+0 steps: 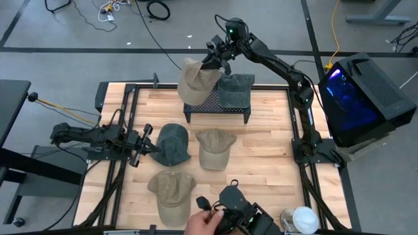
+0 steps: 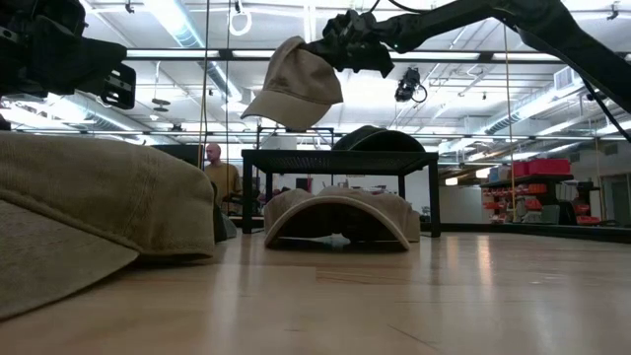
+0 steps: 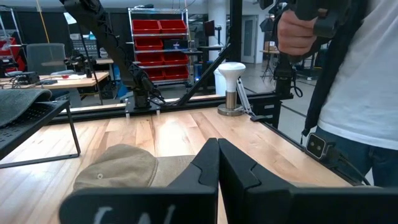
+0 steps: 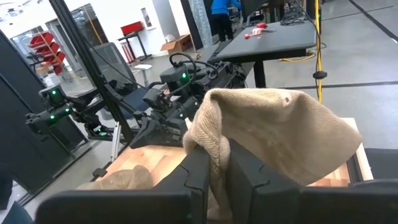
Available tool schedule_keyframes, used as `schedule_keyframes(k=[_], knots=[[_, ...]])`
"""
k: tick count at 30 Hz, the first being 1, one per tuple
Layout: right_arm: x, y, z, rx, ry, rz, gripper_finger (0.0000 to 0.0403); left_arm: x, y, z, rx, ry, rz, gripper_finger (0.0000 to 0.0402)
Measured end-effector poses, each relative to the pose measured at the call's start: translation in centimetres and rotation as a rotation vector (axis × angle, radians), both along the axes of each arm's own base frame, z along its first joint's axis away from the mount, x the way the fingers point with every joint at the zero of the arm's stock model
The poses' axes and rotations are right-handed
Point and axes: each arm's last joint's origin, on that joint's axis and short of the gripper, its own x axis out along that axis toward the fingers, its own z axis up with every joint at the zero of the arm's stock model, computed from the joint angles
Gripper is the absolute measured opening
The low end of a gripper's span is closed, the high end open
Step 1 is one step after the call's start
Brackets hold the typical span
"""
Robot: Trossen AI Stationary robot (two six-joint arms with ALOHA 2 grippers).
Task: Pick & Place hat
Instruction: Put the bottom right brown cap on the shelf
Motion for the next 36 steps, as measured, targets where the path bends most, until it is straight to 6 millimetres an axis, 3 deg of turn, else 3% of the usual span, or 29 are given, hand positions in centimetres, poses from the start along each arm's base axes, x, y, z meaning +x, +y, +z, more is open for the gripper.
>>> schedule_keyframes(k=[36], knots=[[0.01,-0.10,0.06,-0.023,-0.005,-0.025,0.0036,0.00,0.00,-0.01,0.000,0.000,0.000,0.0003]])
